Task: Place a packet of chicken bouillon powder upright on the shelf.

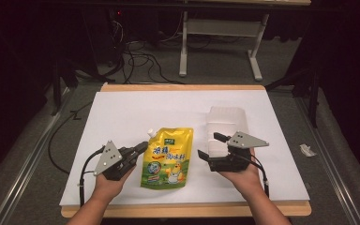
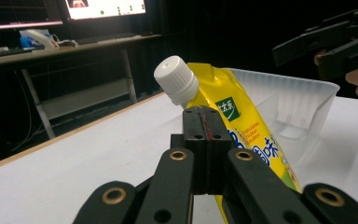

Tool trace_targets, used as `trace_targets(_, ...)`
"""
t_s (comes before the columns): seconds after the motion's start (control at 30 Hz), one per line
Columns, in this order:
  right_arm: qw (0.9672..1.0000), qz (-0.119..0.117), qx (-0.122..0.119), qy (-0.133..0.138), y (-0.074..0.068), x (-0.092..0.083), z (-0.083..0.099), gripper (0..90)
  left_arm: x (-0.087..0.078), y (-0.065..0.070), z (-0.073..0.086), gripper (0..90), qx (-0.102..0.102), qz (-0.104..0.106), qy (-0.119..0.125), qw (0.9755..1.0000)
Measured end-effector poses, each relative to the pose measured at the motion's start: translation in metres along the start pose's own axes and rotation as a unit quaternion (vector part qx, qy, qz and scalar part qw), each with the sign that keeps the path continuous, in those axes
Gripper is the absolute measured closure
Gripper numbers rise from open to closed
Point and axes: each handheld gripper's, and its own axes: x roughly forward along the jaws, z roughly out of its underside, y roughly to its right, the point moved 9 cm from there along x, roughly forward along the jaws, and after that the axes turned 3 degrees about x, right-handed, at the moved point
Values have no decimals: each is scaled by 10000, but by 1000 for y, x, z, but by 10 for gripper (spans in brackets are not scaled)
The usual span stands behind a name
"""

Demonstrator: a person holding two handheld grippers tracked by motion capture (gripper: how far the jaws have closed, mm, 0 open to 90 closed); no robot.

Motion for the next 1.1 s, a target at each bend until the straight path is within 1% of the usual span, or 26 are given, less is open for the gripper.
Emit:
trace_targets(0.03,10000,-23,15,-27,-2,4,-2,151,-2,-1,0,900,-2,13,40,10000)
trace_targets(0.07,10000,-56,-16,-36,-4,8,-4,151,-3,-2,0,900,-39,13,63,10000)
trace_targets(0.1,10000,-68,1,-48,-6,12,-5,151,-4,-2,-1,900,-106,24,100,9999)
trace_targets(0.17,9999,-126,75,-26,-9,19,-5,151,-7,0,0,900,-23,49,90,9999)
trace_targets(0.23,9997,-181,173,-34,-13,24,-2,151,-10,3,-1,900,10,92,117,9999)
trace_targets(0.27,9996,-229,182,-8,-14,26,-1,152,-11,4,-1,900,16,115,121,9999)
trace_targets(0.3,9996,-229,182,-8,-14,26,-1,152,-11,4,-1,900,16,115,121,9999)
trace_targets(0.33,9993,-324,159,-64,-19,29,2,151,-12,7,-2,900,29,177,146,9997)
trace_targets(0.37,9993,-335,150,-60,-21,30,2,152,-14,11,-3,900,46,261,149,9995)
trace_targets(0.4,9992,-371,159,-52,-22,31,2,152,-15,13,-4,900,63,288,166,9994)
trace_targets(0.47,9990,-407,156,-67,-24,32,3,152,-15,15,-4,900,79,301,170,9994)
trace_targets(0.53,9987,-467,151,-150,-30,37,7,153,-16,17,-4,900,118,335,165,9992)
trace_targets(0.63,9984,-518,151,-151,-32,39,7,160,-16,18,-4,900,113,347,189,9992)
trace_targets(0.77,9975,-670,198,-134,-36,40,7,202,-16,17,-4,900,135,336,180,9992)
trace_targets(0.87,9974,-684,183,-141,-37,41,7,209,-16,16,-4,900,121,312,180,9993)
trace_targets(0.93,9972,-703,226,-131,-37,41,7,232,-16,14,-4,900,60,285,177,9994)
trace_targets(1.0,9970,-728,232,-117,-37,40,7,269,-15,10,-4,900,-81,247,148,9996)
trace_targets(1.03,9970,-728,232,-117,-37,40,7,269,-15,10,-4,900,-81,247,148,9996)
trace_targets(1.07,9969,-756,221,-65,-36,38,7,304,-15,6,-4,900,-222,207,122,9995)
trace_targets(1.1,9968,-774,217,-47,-37,37,7,316,-15,4,-5,900,-318,188,131,9992)
